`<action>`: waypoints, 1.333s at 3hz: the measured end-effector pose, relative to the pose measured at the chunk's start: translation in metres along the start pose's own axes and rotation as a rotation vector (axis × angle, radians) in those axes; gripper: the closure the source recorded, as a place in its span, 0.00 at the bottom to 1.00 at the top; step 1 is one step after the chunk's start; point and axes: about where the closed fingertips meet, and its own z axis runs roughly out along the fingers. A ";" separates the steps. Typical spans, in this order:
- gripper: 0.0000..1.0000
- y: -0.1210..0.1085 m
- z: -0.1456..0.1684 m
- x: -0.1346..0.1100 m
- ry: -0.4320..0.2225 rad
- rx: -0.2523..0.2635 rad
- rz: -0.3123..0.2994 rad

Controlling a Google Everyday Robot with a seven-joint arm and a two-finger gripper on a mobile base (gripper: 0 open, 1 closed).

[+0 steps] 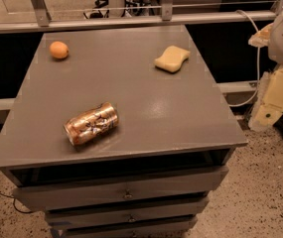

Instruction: Pick sponge

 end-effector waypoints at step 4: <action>0.00 -0.154 0.136 -0.109 -0.399 0.040 -0.149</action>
Offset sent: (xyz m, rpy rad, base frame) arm 0.1745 0.0938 -0.0652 0.2976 -0.1713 0.3137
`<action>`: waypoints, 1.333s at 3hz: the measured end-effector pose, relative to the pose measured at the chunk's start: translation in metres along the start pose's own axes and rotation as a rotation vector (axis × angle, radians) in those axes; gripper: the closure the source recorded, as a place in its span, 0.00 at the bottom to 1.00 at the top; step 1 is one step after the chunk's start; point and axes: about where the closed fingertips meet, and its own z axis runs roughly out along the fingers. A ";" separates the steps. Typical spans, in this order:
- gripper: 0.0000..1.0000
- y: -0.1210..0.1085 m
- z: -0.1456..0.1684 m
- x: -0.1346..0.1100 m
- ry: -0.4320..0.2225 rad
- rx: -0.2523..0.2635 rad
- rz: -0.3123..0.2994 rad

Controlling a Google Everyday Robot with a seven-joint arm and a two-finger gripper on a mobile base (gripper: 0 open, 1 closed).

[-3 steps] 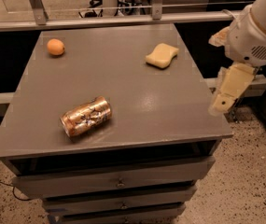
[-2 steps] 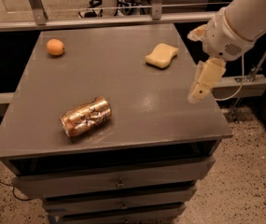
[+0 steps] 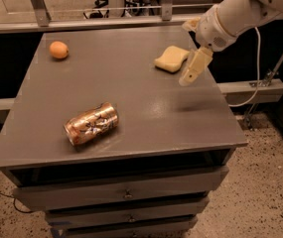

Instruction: Pick sponge

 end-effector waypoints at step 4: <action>0.00 -0.087 0.066 0.027 -0.151 0.071 0.381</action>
Offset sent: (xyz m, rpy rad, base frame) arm 0.1115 0.0125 -0.0178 0.3391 0.1243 -0.2626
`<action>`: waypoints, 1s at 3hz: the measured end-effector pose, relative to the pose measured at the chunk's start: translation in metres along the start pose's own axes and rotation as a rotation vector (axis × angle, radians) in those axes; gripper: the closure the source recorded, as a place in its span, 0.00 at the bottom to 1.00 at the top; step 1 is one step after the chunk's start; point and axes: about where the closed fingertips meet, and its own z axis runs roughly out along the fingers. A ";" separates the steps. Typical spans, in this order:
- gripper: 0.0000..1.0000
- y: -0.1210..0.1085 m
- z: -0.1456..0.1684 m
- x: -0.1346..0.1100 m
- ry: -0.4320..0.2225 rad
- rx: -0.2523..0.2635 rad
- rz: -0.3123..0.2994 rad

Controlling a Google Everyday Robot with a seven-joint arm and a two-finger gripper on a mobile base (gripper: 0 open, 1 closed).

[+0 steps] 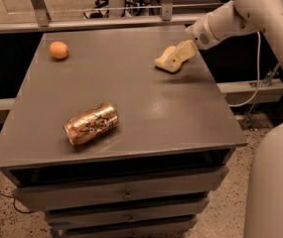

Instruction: Pick sponge

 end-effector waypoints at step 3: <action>0.00 -0.004 0.025 0.027 0.069 -0.003 0.079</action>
Offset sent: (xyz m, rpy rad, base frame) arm 0.0085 -0.0090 -0.0349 -0.0240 0.0774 -0.0708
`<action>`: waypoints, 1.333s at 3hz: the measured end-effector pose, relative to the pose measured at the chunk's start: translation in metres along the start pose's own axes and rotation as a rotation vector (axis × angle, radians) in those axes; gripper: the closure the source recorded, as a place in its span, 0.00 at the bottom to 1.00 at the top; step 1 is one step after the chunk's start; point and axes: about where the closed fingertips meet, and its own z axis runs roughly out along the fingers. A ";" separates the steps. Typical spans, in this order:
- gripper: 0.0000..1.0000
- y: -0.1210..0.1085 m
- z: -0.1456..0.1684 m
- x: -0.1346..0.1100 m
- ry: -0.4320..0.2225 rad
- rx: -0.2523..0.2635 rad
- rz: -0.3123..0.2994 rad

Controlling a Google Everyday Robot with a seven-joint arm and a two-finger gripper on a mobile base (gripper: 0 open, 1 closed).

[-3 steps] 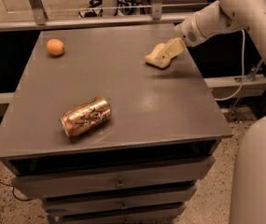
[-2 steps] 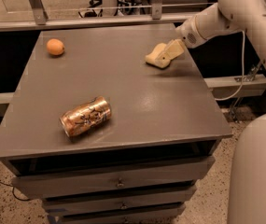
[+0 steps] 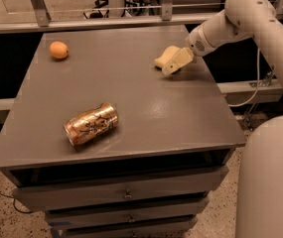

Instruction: Pick sponge

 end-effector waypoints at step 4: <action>0.88 0.010 -0.013 -0.011 -0.020 -0.051 0.035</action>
Offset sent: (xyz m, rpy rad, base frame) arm -0.0034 -0.0014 0.0089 0.0190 0.0444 -0.0177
